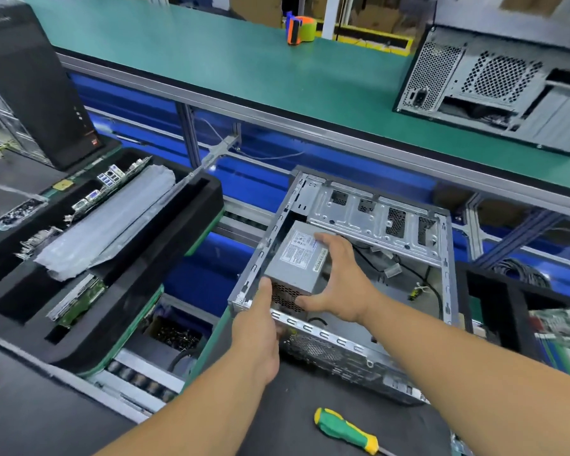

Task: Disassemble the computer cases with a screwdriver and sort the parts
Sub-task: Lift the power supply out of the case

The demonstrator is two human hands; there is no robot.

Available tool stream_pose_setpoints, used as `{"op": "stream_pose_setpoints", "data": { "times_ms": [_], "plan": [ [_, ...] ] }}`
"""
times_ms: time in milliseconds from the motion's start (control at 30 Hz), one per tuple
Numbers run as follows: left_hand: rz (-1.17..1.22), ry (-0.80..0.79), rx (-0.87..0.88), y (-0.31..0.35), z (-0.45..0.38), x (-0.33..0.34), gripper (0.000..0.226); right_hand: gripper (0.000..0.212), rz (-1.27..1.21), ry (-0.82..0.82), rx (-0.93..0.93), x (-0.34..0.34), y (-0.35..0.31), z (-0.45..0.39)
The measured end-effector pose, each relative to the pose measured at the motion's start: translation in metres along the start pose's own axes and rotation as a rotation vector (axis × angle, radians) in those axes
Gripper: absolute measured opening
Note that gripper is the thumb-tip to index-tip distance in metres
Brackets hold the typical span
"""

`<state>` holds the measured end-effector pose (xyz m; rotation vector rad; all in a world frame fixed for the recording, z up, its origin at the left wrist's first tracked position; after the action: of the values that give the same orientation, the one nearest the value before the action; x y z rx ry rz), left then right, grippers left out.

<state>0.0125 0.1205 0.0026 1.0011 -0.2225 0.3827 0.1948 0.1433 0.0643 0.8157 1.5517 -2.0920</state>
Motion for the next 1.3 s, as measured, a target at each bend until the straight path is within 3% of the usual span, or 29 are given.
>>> {"op": "stream_pose_setpoints", "data": {
  "times_ms": [133,233,333,400,533,633,700,800,967,1133,1200,1300],
  "plan": [
    [-0.075,0.022,-0.04,0.003,0.0,-0.004,0.051,0.123,0.024,-0.016,0.036,-0.004,0.009,0.013],
    [-0.037,-0.054,-0.078,0.006,0.002,-0.001,0.048,0.128,0.095,-0.098,0.099,-0.008,0.012,0.019],
    [-0.022,-0.127,-0.098,0.007,0.005,0.002,0.049,0.114,0.074,-0.183,0.208,-0.015,-0.006,0.016],
    [-0.001,-0.119,-0.112,0.008,0.007,0.003,0.046,0.105,-0.022,-0.109,0.322,-0.017,-0.029,0.008],
    [-0.011,-0.078,-0.104,0.008,0.007,0.002,0.035,0.118,-0.145,0.079,0.598,0.007,-0.055,-0.002],
    [-0.064,-0.067,-0.101,0.011,0.007,-0.003,0.028,0.111,-0.134,0.215,0.615,0.024,-0.058,-0.001],
    [-0.063,-0.088,-0.118,0.012,0.007,-0.002,0.021,0.124,-0.152,0.244,0.636,0.027,-0.053,-0.001],
    [-0.043,-0.108,-0.128,0.014,0.011,-0.002,0.013,0.141,-0.173,0.184,0.582,0.023,-0.041,0.002],
    [-0.024,-0.188,-0.124,0.02,0.02,-0.006,0.028,0.113,-0.206,0.065,0.443,0.003,-0.02,0.022],
    [-0.083,-0.136,-0.142,0.025,0.021,-0.013,0.02,0.098,-0.623,-0.144,0.659,-0.022,0.02,0.044],
    [-0.082,-0.125,-0.162,0.026,0.022,-0.01,0.011,0.104,-0.743,-0.139,0.712,-0.029,0.024,0.05],
    [-0.115,-0.091,-0.166,0.026,0.025,-0.006,0.008,0.121,-0.69,-0.025,0.821,-0.025,0.022,0.045]
  ]
}}
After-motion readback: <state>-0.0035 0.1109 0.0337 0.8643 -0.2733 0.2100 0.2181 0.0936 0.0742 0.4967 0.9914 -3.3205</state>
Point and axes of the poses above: each hand's wrist, its own z-axis away from the middle knuckle, its own x-axis out of the palm, y = z × x, the point moved 5 cm from there along -z, towards the middle knuckle, and after that the axes turned 14 degrees about x, right-handed, at the moved point
